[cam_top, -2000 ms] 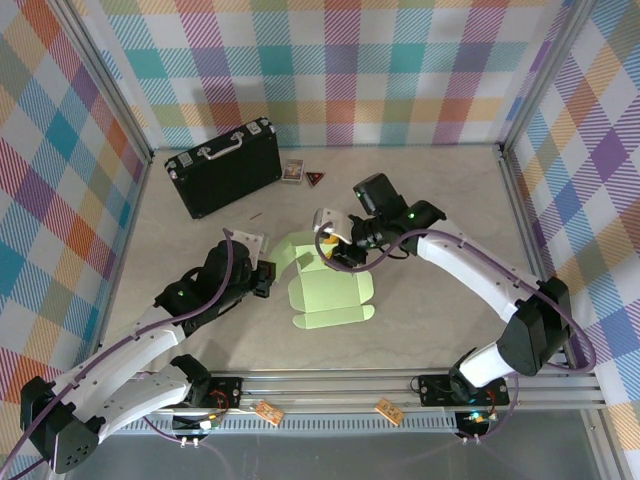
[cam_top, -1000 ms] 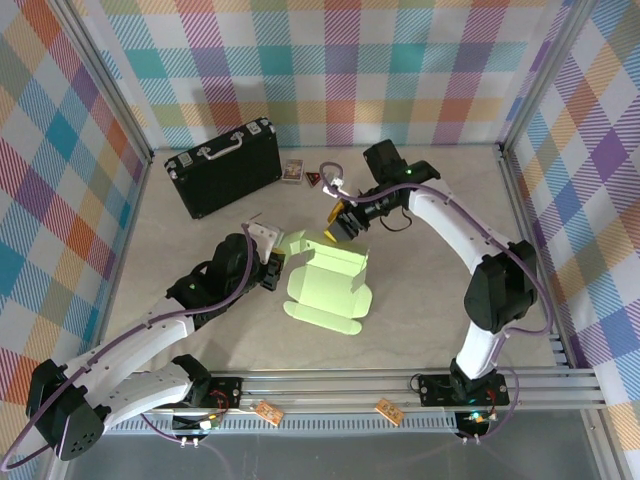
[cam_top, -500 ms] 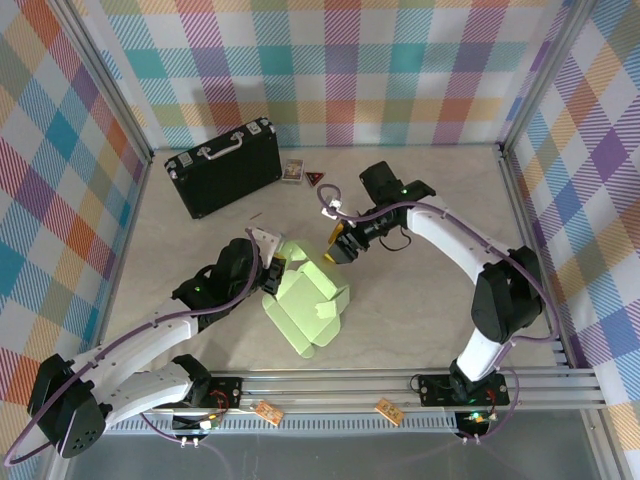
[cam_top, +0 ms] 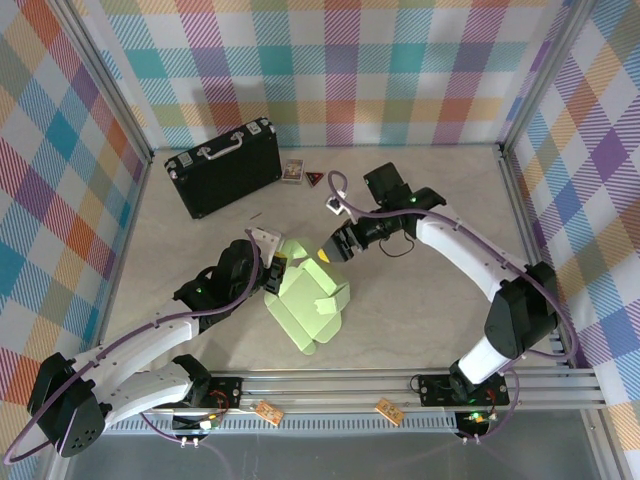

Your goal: Fold the paper box

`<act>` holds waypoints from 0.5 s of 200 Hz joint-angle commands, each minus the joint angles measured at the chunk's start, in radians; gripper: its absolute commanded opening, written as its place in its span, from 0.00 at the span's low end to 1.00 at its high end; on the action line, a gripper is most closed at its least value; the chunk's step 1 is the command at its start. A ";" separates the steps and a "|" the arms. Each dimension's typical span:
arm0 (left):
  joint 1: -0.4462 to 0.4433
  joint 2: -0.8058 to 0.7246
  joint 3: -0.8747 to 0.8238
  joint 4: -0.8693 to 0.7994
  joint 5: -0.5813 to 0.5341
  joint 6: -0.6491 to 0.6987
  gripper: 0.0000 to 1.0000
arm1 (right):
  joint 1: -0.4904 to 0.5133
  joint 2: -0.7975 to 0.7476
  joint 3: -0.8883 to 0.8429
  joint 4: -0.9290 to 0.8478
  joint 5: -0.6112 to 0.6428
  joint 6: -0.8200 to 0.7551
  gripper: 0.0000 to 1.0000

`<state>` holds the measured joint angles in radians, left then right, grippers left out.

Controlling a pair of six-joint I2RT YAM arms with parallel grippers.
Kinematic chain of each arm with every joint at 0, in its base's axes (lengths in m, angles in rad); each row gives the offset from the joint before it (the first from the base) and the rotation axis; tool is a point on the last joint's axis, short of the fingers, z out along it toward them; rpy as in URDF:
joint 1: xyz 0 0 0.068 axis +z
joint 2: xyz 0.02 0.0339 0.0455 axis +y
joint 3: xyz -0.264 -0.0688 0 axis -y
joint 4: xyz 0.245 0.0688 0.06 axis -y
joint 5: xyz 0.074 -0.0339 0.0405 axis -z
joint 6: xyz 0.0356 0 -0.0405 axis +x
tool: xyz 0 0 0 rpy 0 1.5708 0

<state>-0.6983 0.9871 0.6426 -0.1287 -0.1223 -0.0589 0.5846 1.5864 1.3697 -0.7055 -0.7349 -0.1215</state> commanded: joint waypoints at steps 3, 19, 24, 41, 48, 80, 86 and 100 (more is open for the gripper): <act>-0.008 -0.010 -0.012 0.019 -0.014 -0.009 0.00 | 0.025 0.004 -0.033 0.003 -0.019 0.034 0.75; -0.008 -0.016 -0.011 0.019 -0.015 -0.009 0.00 | 0.036 0.016 -0.035 -0.016 0.008 -0.002 0.75; -0.009 -0.017 -0.011 0.017 -0.014 -0.009 0.00 | 0.038 0.018 -0.039 -0.015 0.017 0.000 0.75; -0.008 -0.017 -0.011 0.017 -0.014 -0.010 0.00 | 0.040 0.029 -0.047 -0.021 0.023 -0.005 0.74; -0.008 -0.017 -0.009 0.016 -0.015 -0.010 0.00 | 0.042 0.036 -0.047 -0.030 0.032 -0.011 0.74; -0.008 -0.016 -0.013 0.012 -0.017 -0.019 0.00 | 0.052 0.073 -0.040 -0.075 0.124 -0.039 0.65; -0.008 -0.018 -0.015 0.015 -0.017 -0.021 0.00 | 0.052 0.078 -0.041 -0.076 0.136 -0.042 0.64; -0.009 -0.024 -0.023 0.019 -0.020 -0.025 0.00 | 0.056 0.089 -0.043 -0.081 0.165 -0.051 0.62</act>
<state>-0.6983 0.9863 0.6415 -0.1291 -0.1291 -0.0612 0.6312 1.6474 1.3361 -0.7433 -0.6392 -0.1375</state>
